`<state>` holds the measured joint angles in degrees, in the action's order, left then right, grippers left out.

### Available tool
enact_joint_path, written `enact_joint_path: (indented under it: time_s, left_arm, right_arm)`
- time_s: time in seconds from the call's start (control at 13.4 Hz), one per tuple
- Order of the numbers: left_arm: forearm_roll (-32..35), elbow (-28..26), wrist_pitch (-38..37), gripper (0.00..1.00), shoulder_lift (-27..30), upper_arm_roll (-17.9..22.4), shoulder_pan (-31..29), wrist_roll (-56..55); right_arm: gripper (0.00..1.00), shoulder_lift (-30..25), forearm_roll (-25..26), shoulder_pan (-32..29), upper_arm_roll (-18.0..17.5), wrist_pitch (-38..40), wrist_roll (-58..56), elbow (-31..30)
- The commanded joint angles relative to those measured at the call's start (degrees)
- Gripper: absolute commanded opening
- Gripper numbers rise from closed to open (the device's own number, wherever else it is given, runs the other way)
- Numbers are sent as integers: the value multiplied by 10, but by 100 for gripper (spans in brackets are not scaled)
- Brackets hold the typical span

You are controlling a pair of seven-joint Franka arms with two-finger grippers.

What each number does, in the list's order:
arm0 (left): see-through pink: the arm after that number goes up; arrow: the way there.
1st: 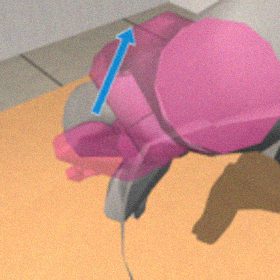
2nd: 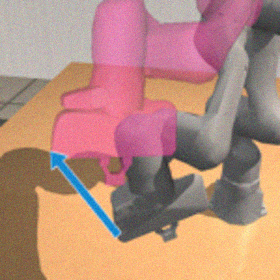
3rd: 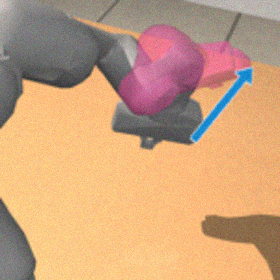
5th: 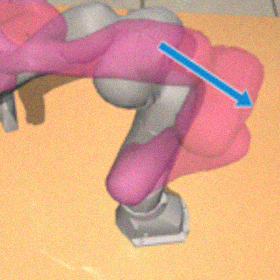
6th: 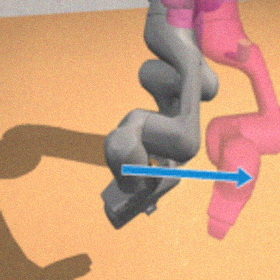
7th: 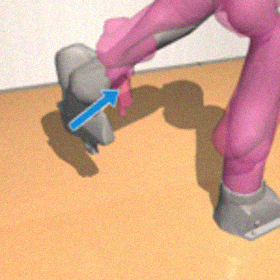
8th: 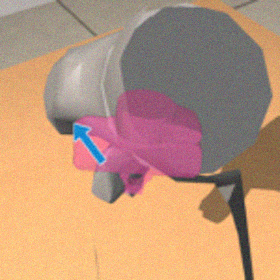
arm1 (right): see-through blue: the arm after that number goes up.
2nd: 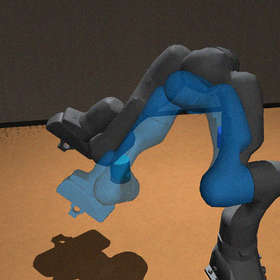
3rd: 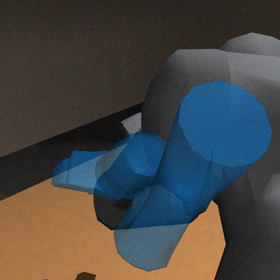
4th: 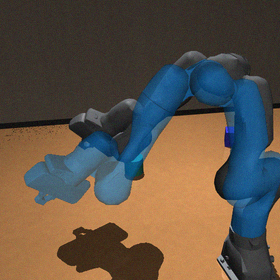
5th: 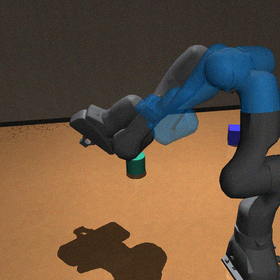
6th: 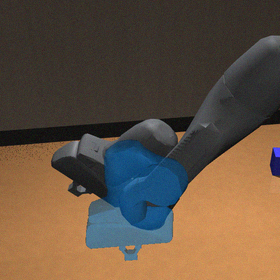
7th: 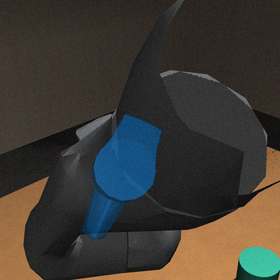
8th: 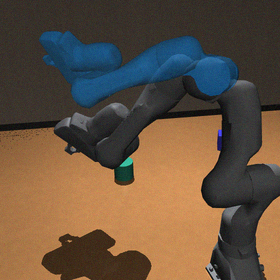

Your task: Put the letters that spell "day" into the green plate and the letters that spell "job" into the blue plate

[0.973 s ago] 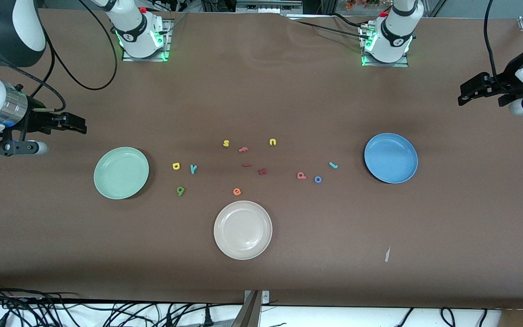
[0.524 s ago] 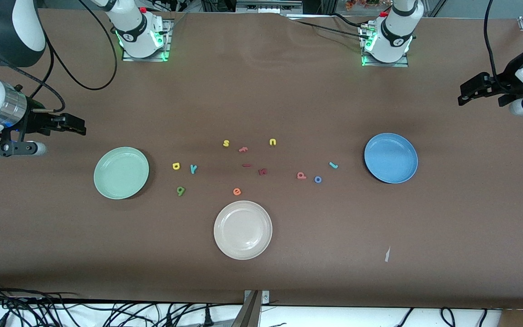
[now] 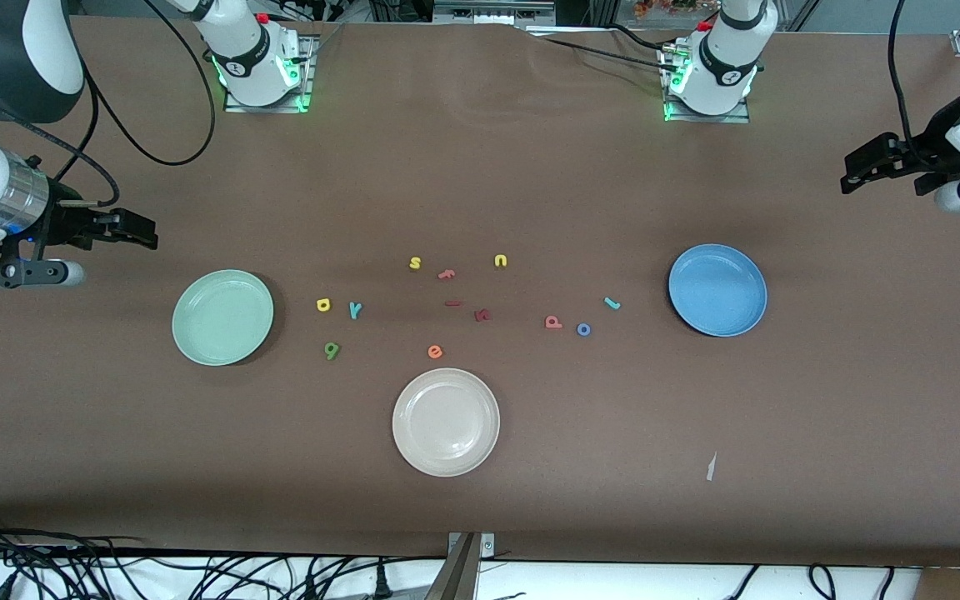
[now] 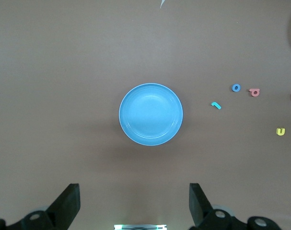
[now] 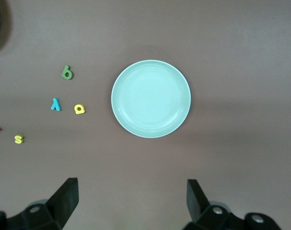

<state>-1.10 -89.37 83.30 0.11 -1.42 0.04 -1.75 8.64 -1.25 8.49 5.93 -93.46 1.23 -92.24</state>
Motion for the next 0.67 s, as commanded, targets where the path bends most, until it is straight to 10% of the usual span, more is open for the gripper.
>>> enact_joint_path:
  time_s: [0.0,0.6]
  left_arm:
    - [12,5,-2,100,1,0,-2,10]
    - [12,5,-7,100,1,-2,4,10]
  right_arm:
    - [100,-6,9,0,-3,-2,2,-1]
    - [100,-6,9,0,-3,-1,2,-1]
